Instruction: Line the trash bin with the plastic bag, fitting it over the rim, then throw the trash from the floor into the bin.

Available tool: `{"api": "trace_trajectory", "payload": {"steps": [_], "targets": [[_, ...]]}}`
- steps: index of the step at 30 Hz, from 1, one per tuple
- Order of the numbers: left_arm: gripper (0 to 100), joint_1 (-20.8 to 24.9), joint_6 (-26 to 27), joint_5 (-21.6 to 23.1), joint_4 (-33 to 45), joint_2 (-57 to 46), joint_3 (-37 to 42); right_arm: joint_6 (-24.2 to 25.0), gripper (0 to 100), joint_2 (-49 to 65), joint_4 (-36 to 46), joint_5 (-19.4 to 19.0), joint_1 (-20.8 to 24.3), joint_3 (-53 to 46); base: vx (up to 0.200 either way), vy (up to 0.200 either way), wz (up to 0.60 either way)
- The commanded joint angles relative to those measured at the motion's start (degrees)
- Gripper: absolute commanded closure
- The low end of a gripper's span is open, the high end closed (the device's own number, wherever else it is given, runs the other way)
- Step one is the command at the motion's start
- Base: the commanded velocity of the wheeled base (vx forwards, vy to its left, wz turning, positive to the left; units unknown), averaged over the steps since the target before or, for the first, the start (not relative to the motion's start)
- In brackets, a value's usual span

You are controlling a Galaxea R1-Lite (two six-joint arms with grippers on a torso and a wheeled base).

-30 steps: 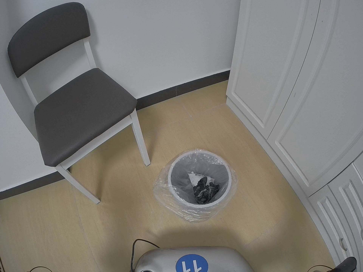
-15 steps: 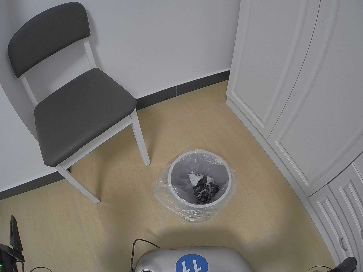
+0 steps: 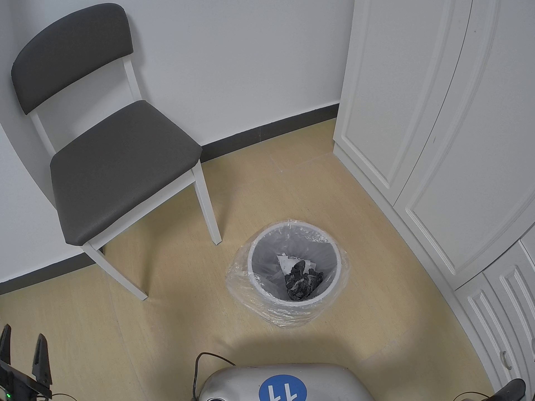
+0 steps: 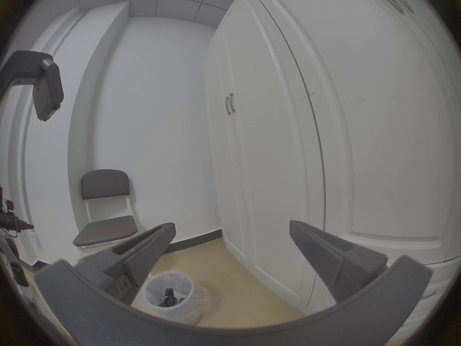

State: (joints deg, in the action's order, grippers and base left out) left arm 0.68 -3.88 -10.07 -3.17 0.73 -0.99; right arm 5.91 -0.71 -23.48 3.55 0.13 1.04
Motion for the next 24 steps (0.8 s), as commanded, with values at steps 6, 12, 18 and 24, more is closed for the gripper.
{"api": "trace_trajectory", "payload": {"steps": [6, 12, 18, 24], "targets": [[0, -0.1, 0.1, 6.6, 3.0, -0.7, 0.3, -0.3, 0, 0.7, 6.7, 2.4, 0.0, -0.9, 0.000, 0.000, 0.00], [0, -0.1, 2.4, 9.4, 2.9, -0.7, 1.0, -1.9, 0, 0.7, 12.6, 3.4, 0.0, -1.0, 0.000, 0.000, 0.00], [0, -0.1, 2.4, 9.3, 2.8, -0.7, 1.0, -2.0, 0, 0.7, 19.3, 5.6, 0.0, -1.0, 0.000, 0.000, 0.00], [0, -0.1, 2.5, 9.3, 2.9, -0.7, 1.0, -1.8, 0, 0.7, 19.4, 4.2, 0.0, -0.9, 0.000, 0.000, 0.00]]}}
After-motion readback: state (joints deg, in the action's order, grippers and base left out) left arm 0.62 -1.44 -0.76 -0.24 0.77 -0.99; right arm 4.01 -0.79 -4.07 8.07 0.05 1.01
